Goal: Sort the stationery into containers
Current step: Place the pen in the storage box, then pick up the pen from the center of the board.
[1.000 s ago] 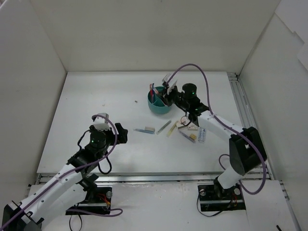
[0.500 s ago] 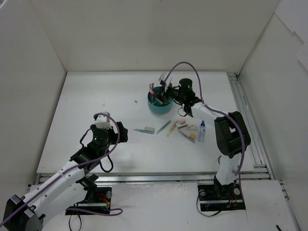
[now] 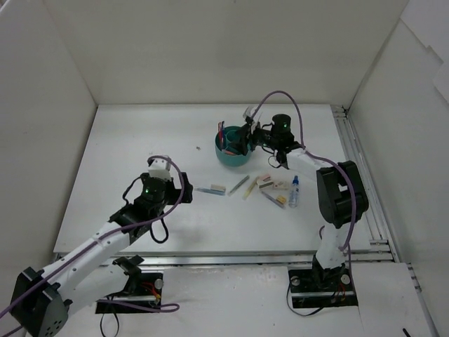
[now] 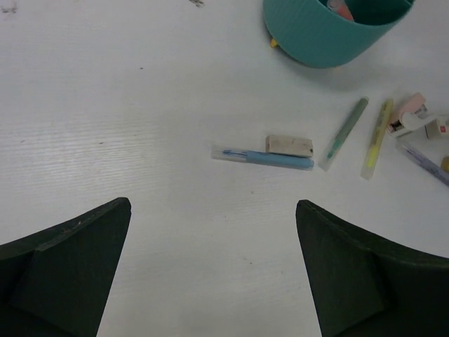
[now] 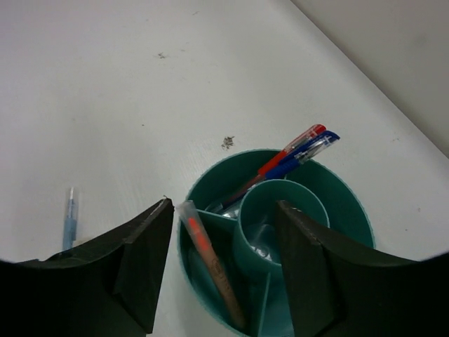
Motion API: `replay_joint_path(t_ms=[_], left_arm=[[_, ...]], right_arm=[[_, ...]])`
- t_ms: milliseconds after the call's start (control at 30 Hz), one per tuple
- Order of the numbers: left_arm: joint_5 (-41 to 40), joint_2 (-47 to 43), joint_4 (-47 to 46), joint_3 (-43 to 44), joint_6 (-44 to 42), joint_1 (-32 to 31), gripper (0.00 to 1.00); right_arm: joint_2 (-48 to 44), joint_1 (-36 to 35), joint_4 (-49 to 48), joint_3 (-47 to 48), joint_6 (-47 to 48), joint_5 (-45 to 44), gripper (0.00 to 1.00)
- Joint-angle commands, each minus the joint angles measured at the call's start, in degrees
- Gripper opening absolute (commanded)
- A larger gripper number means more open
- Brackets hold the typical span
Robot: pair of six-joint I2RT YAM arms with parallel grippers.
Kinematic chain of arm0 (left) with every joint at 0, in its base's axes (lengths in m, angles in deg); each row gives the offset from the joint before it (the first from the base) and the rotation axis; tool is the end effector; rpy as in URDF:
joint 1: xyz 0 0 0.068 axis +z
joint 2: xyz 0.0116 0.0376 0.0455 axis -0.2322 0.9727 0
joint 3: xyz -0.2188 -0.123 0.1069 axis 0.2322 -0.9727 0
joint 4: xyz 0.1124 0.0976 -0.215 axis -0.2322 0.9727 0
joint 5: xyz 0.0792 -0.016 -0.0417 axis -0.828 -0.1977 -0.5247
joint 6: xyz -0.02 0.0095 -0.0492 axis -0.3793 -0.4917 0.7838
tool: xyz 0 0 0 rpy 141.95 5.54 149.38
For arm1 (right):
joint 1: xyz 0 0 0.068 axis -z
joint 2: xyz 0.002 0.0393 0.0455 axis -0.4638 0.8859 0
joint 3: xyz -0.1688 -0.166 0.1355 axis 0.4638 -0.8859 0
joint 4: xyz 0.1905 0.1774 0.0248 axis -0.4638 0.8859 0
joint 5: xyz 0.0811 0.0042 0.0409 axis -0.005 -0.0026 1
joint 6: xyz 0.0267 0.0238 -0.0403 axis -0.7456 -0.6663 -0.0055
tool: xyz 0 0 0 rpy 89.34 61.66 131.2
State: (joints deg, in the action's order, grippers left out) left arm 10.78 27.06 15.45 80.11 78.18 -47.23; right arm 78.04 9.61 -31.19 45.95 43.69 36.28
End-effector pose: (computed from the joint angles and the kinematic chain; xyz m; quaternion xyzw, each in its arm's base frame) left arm 0.1758 -0.1088 0.2562 -0.0292 0.8199 -0.2219 0.5269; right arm 0.3986 0.1586 0.2499 -0.4713 0.5301 0.3179 0.6291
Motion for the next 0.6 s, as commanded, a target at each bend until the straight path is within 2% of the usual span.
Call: replay_joint_path(t_ms=[0, 67, 100, 167, 233, 400, 567], left_arm=[[8.7, 5.0, -2.1, 6.8, -7.3, -1.9, 1.00], [11.5, 10.8, -1.9, 11.2, -13.0, -3.1, 1.00], [15.8, 13.2, -1.9, 13.2, -15.0, -4.5, 1.00], [16.6, 21.0, 2.9, 19.7, -19.9, -5.9, 1.00], [17.2, 28.8, 6.0, 24.0, -23.5, -7.7, 1.00], [21.7, 41.0, 10.6, 36.2, -28.8, -8.8, 0.99], [23.3, 49.8, 14.0, 42.9, -33.1, -10.0, 0.92]], right_arm=[[-10.4, -0.8, -5.5, -1.2, -2.0, 5.0, 0.58], [-14.7, -0.6, -5.5, -2.2, -3.5, 4.2, 0.65], [-16.2, -0.6, -5.5, -3.0, -5.4, 3.3, 0.72], [-21.1, -0.4, -5.5, -4.9, -10.1, -2.3, 0.98], [-24.5, -0.1, -5.5, -8.0, -13.3, -7.2, 0.98], [-37.1, 1.2, -5.2, -15.2, -23.8, -29.1, 0.98], [-48.2, 4.7, -1.0, -22.0, -25.8, -37.7, 0.98]])
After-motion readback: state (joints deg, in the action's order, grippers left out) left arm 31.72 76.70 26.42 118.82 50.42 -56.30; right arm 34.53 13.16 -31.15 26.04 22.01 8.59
